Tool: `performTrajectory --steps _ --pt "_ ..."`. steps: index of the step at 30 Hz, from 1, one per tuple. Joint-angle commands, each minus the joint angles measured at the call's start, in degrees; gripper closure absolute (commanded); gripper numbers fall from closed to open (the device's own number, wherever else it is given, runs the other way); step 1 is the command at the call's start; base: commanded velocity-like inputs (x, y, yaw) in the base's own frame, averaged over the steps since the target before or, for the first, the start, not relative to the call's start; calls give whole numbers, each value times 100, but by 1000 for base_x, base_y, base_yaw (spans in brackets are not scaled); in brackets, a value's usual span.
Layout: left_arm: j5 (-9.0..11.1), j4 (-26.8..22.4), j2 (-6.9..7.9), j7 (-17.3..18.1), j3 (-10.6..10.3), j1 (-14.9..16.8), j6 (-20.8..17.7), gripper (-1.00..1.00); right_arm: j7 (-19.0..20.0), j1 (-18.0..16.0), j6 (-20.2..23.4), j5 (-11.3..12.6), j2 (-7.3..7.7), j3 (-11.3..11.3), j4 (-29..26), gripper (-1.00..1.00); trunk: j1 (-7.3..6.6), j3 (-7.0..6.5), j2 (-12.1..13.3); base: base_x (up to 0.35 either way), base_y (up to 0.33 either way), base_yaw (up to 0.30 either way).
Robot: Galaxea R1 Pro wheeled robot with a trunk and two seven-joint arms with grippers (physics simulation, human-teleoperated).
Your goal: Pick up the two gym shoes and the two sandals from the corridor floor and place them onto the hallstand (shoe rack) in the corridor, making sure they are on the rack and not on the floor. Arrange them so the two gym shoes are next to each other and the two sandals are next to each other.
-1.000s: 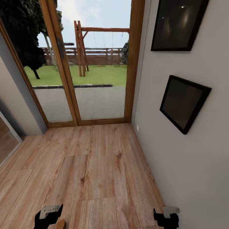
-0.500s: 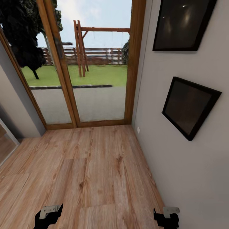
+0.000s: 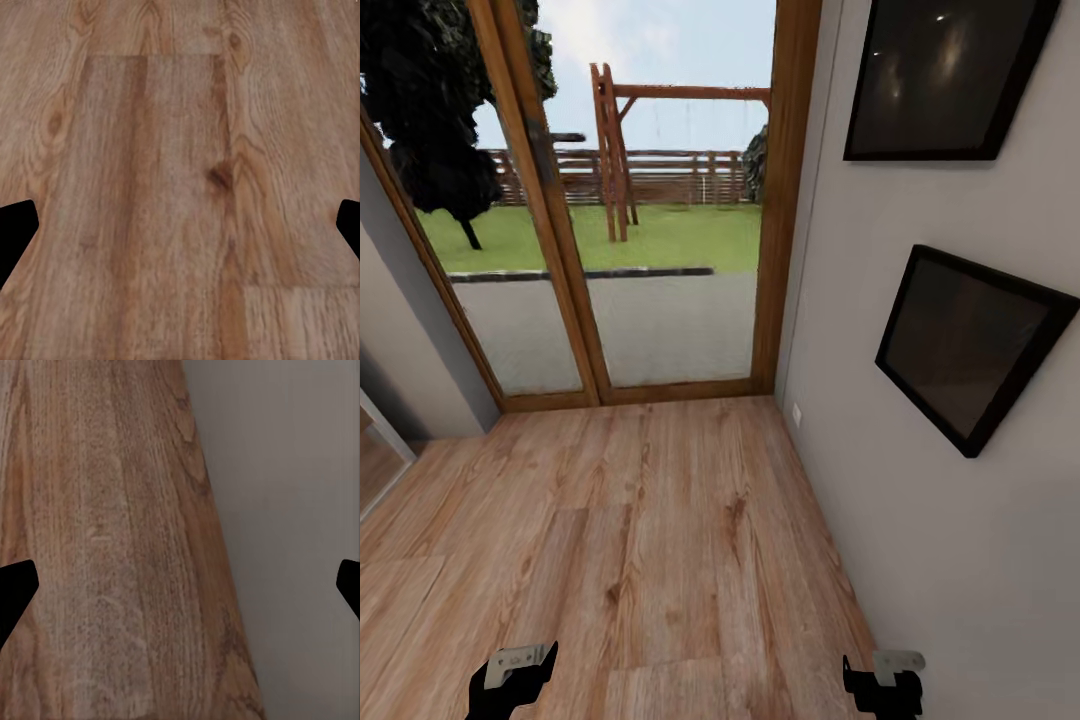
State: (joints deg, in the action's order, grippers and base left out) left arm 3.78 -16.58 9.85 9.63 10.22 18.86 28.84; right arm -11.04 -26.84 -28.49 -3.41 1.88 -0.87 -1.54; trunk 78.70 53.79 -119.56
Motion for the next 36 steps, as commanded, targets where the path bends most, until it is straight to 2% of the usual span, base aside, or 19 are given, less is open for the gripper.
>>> performTrajectory --steps 1,16,36 --pt "38 6 -1 53 24 4 4 -100 -39 -4 -8 -37 -1 -9 5 -100 1 5 -2 240 0 0" --pt "43 6 -1 55 24 4 7 -100 -39 -4 -8 -37 4 -9 5 -100 1 5 -2 290 0 0" --pt "42 6 -1 48 24 4 8 -100 -39 -5 -8 -37 1 -9 5 -100 1 5 -2 104 -24 0"
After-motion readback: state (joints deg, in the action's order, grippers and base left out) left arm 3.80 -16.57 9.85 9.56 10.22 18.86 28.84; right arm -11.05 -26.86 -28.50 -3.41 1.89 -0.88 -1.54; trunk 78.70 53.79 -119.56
